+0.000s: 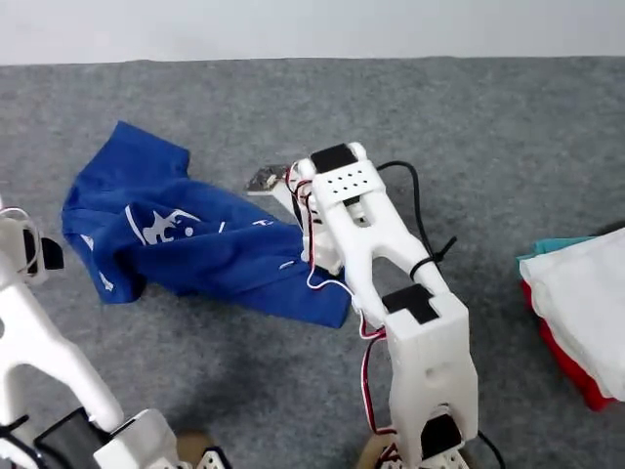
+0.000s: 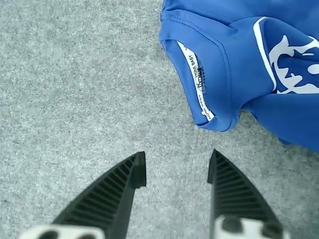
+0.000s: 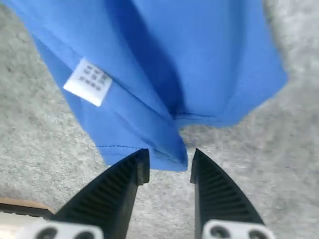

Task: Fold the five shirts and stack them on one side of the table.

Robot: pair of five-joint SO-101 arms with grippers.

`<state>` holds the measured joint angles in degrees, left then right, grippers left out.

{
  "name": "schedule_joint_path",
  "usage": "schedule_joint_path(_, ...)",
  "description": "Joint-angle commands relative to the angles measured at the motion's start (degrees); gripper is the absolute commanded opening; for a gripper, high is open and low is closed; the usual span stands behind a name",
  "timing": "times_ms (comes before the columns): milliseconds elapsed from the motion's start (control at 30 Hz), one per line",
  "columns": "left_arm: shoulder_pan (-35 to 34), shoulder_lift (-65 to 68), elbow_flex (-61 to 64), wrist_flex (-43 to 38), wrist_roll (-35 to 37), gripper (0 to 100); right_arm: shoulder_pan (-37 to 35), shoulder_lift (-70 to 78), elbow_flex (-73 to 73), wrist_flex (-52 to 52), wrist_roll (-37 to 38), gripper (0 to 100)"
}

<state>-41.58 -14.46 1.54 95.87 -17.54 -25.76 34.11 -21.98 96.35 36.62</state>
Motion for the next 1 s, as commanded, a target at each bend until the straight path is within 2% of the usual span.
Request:
schedule_joint_path(0, 0.3, -2.2, 0.0, -0.8, 0.6, 21, -0.5, 0.3, -3.1, 1.1, 0.6, 15.2)
schedule_joint_path(267, 1.3, -1.9, 0.0, -0.9, 0.8, 21, -5.8, -0.5, -2.8, 4.7, 0.6, 14.1)
schedule_joint_path(433, 2.6, -2.1, 0.0, -0.8, 0.8, 21, -6.1, -0.4, -2.8, 4.9, 1.0, 0.7)
schedule_joint_path(633, 2.7, -2.1, 0.0, -1.1, 0.8, 21, -4.0, -1.3, -2.9, 6.2, 0.8, 1.0)
schedule_joint_path(967, 2.7, -2.1, 0.0, -0.7, 0.8, 21, -2.6, -21.7, -3.1, 6.2, 1.2, 1.0)
